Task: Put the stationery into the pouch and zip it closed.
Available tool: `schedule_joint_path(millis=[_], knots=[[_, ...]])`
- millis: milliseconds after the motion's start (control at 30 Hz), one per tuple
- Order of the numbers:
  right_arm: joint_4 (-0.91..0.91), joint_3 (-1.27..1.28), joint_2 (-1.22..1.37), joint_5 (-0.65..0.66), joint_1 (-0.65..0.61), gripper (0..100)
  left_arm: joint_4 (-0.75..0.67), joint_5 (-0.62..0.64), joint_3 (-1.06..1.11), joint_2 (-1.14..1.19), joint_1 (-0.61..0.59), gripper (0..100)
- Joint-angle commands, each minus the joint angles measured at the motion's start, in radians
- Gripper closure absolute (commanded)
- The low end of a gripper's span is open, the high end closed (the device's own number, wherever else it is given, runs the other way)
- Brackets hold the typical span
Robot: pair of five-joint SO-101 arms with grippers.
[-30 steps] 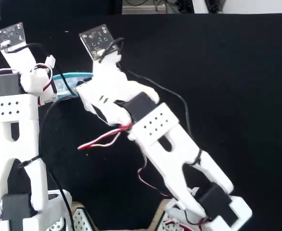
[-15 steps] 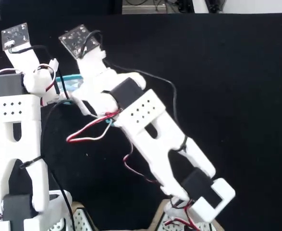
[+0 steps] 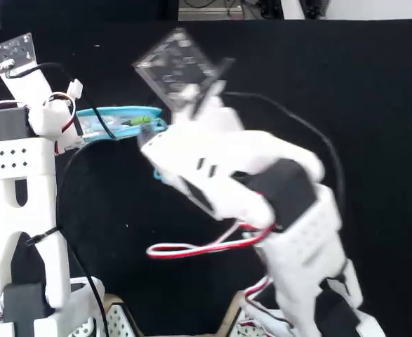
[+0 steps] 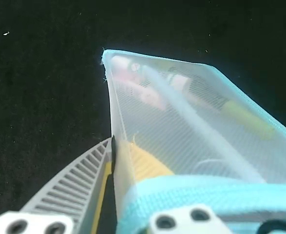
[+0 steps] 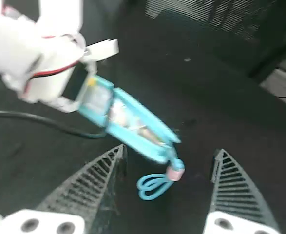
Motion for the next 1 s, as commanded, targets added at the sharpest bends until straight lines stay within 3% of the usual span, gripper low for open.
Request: schedule_joint_path(millis=[0,233,500,600,800,967], knots=[[-0.023,0.104,-0.033,0.012,0.110,71.0,-0.008,-0.008,0.002,0.006,-0.016,97],[-0.232,0.549,-0.119,0.109,0.149,70.9,-0.008,-0.008,0.001,0.008,-0.015,97],[-0.687,1.021,-0.306,0.121,0.135,70.9,-0.008,-0.008,0.001,0.006,-0.021,97],[-0.836,1.153,-0.306,0.190,0.120,70.9,-0.008,-0.008,0.001,0.006,-0.016,97],[-1.092,1.291,-0.306,0.273,0.087,70.9,-0.008,-0.008,0.002,0.006,-0.019,97],[-1.142,1.296,-0.305,0.275,0.087,70.9,-0.008,-0.008,0.004,0.006,-0.016,97]])
